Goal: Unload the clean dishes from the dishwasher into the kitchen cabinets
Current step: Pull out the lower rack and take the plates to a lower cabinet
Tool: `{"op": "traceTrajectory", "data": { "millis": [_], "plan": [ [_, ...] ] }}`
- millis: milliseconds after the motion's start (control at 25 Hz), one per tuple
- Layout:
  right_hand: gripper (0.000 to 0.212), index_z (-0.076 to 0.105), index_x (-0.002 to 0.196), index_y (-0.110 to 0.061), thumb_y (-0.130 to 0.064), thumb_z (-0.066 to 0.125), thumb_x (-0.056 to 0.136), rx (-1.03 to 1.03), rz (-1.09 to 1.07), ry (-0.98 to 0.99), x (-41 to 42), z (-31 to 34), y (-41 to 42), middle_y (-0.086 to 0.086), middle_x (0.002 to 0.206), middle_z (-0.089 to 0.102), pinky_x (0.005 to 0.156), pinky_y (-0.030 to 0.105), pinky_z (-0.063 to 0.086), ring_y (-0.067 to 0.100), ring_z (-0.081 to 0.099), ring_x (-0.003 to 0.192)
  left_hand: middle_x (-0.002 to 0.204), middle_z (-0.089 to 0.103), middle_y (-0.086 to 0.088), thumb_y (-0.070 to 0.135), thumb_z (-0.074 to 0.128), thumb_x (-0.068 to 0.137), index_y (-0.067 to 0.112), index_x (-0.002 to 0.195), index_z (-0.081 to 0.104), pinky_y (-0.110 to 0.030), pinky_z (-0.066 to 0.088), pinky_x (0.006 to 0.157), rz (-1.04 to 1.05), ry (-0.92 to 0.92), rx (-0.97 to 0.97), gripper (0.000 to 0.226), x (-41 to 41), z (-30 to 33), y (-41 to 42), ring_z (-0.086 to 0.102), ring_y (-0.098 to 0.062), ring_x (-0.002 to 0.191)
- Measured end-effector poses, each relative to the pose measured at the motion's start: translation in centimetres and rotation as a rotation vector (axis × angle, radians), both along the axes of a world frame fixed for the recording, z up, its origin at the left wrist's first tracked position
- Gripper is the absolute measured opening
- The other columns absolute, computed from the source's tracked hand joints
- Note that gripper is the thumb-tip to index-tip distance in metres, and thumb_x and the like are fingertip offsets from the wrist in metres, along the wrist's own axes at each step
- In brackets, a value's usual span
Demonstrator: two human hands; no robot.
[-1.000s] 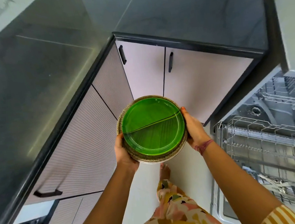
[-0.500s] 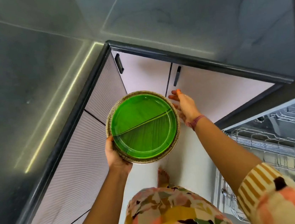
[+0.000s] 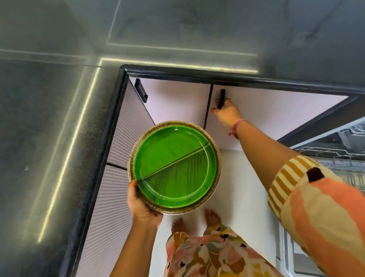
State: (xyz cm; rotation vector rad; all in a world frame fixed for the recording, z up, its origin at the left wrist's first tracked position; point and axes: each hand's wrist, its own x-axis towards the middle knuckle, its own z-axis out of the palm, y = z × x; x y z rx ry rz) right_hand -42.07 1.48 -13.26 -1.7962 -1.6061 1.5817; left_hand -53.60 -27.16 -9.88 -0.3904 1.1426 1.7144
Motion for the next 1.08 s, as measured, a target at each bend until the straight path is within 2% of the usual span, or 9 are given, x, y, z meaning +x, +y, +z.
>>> {"op": "traceTrajectory", "data": {
  "millis": [80, 360, 560, 640, 760, 880, 960, 1040, 1080],
  "plan": [
    [0.043, 0.049, 0.133, -0.011, -0.018, 0.059, 0.092, 0.046, 0.003, -0.016, 0.8, 0.3, -2.0, 0.01, 0.134, 0.054, 0.094, 0.03, 0.04, 0.029, 0.05, 0.121, 0.089, 0.074, -0.01, 0.042, 0.05, 0.081, 0.017, 0.082, 0.078, -0.038, 0.059, 0.06, 0.017, 0.003, 0.002, 0.038, -0.6, 0.4, -0.4, 0.072, -0.026, 0.078],
    [0.047, 0.052, 0.13, -0.01, -0.016, 0.066, 0.086, 0.116, -0.129, -0.043, 6.2, 1.1, -13.4, 0.011, 0.126, 0.06, 0.095, 0.027, 0.041, 0.028, 0.056, 0.115, 0.078, 0.075, -0.003, 0.038, 0.032, 0.097, 0.021, 0.069, 0.079, -0.031, 0.059, 0.057, -0.107, 0.004, 0.004, 0.058, -1.5, 1.4, -3.2, 0.072, -0.019, 0.071],
    [0.056, 0.045, 0.136, -0.007, -0.01, 0.069, 0.085, 0.194, -0.232, -0.044, 10.8, 1.6, -19.6, 0.013, 0.132, 0.057, 0.099, 0.031, 0.042, 0.027, 0.054, 0.12, 0.082, 0.075, -0.003, 0.039, 0.043, 0.089, 0.02, 0.076, 0.078, -0.034, 0.06, 0.063, -0.207, 0.042, 0.009, 0.042, -0.4, 0.9, -5.6, 0.072, -0.02, 0.076],
    [0.058, 0.046, 0.135, -0.007, -0.004, 0.07, 0.083, 0.216, -0.284, -0.016, 12.7, 1.9, -21.3, 0.011, 0.129, 0.058, 0.091, 0.023, 0.044, 0.021, 0.056, 0.112, 0.084, 0.075, -0.004, 0.04, 0.047, 0.084, 0.019, 0.079, 0.078, -0.036, 0.06, 0.064, -0.241, 0.047, 0.02, 0.037, 0.5, 0.9, -6.5, 0.072, -0.021, 0.077],
    [0.06, 0.047, 0.132, -0.006, -0.005, 0.075, 0.078, 0.221, -0.294, -0.034, 15.9, 2.4, -23.1, 0.01, 0.125, 0.058, 0.073, 0.01, 0.044, 0.012, 0.052, 0.1, 0.084, 0.075, -0.004, 0.038, 0.039, 0.094, 0.019, 0.082, 0.076, -0.035, 0.06, 0.063, -0.238, 0.021, 0.013, 0.044, 1.9, 1.0, -7.6, 0.072, -0.021, 0.076],
    [0.065, 0.048, 0.127, -0.002, -0.006, 0.082, 0.071, 0.196, -0.269, -0.083, 19.9, 2.5, -23.9, 0.013, 0.123, 0.059, 0.081, 0.02, 0.043, 0.014, 0.053, 0.099, 0.084, 0.075, -0.004, 0.038, 0.043, 0.091, 0.019, 0.084, 0.075, -0.034, 0.06, 0.06, -0.238, 0.028, 0.024, 0.038, 3.6, 1.0, -8.9, 0.072, -0.021, 0.076],
    [0.068, 0.049, 0.125, -0.001, -0.007, 0.084, 0.067, 0.182, -0.282, -0.127, 22.8, 2.7, -24.3, 0.013, 0.12, 0.06, 0.084, 0.026, 0.042, 0.019, 0.055, 0.101, 0.086, 0.075, -0.004, 0.043, 0.064, 0.071, 0.02, 0.087, 0.073, -0.035, 0.059, 0.061, -0.223, 0.051, 0.06, 0.03, 5.3, 1.6, -9.6, 0.072, -0.021, 0.078],
    [0.069, 0.048, 0.124, -0.002, -0.008, 0.085, 0.066, 0.171, -0.331, -0.136, 25.9, 2.9, -24.6, 0.011, 0.118, 0.06, 0.088, 0.028, 0.043, 0.021, 0.055, 0.105, 0.088, 0.075, -0.004, 0.047, 0.075, 0.053, 0.02, 0.087, 0.075, -0.037, 0.06, 0.065, -0.231, 0.069, 0.072, 0.044, 7.0, 1.3, -10.4, 0.071, -0.021, 0.081],
    [0.069, 0.047, 0.125, -0.002, -0.008, 0.084, 0.068, 0.154, -0.365, -0.123, 27.3, 3.1, -24.8, 0.007, 0.116, 0.058, 0.09, 0.028, 0.043, 0.019, 0.053, 0.105, 0.09, 0.075, -0.003, 0.047, 0.072, 0.062, 0.02, 0.087, 0.075, -0.037, 0.06, 0.068, -0.219, 0.065, 0.058, 0.037, 7.7, 1.0, -10.7, 0.071, -0.022, 0.083]
  ]
}}
